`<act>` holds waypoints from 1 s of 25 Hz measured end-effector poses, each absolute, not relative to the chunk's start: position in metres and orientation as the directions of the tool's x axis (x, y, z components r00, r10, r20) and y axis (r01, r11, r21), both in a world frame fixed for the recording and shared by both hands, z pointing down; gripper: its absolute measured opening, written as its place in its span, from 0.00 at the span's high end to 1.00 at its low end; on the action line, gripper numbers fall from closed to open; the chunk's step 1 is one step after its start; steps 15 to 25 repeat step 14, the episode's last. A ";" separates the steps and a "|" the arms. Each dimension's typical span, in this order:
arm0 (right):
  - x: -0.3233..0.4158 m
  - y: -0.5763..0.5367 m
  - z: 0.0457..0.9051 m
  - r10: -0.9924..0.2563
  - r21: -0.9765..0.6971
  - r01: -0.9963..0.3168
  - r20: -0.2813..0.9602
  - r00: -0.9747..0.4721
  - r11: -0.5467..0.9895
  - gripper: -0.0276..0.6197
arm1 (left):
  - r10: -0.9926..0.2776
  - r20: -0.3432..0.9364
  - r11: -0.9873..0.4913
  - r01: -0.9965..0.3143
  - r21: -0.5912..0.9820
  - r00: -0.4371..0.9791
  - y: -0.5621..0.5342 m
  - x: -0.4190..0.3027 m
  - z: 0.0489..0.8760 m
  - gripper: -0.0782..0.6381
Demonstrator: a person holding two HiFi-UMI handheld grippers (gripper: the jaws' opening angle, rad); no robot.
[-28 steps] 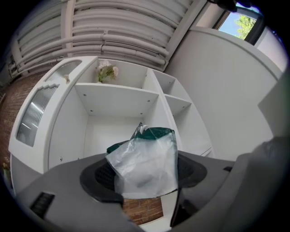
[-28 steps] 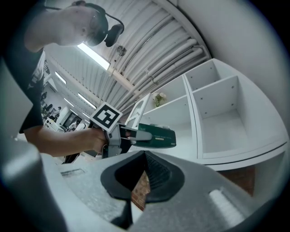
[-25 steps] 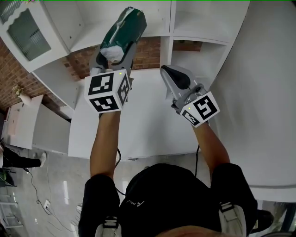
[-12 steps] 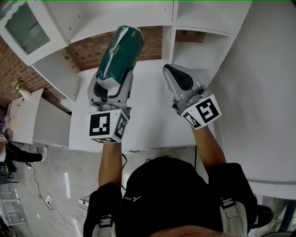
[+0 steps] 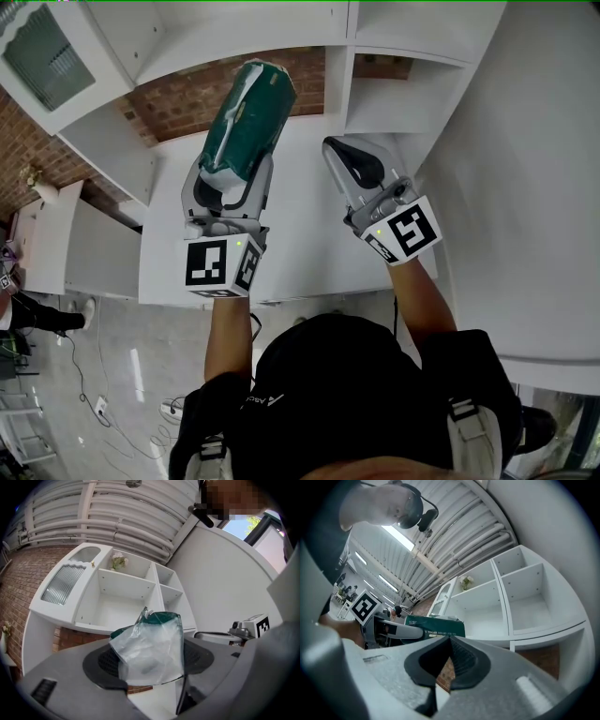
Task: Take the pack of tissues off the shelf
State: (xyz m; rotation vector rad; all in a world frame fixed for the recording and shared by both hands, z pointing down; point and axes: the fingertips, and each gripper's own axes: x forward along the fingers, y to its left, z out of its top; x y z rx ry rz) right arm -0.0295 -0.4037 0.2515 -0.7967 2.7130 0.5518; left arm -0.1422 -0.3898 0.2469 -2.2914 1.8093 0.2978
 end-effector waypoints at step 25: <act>-0.033 -0.408 0.252 -0.459 0.280 -0.560 -0.351 -0.816 0.780 0.96 | -0.926 -0.295 -0.236 -0.971 -0.039 0.237 -0.391 -0.144 0.243 0.45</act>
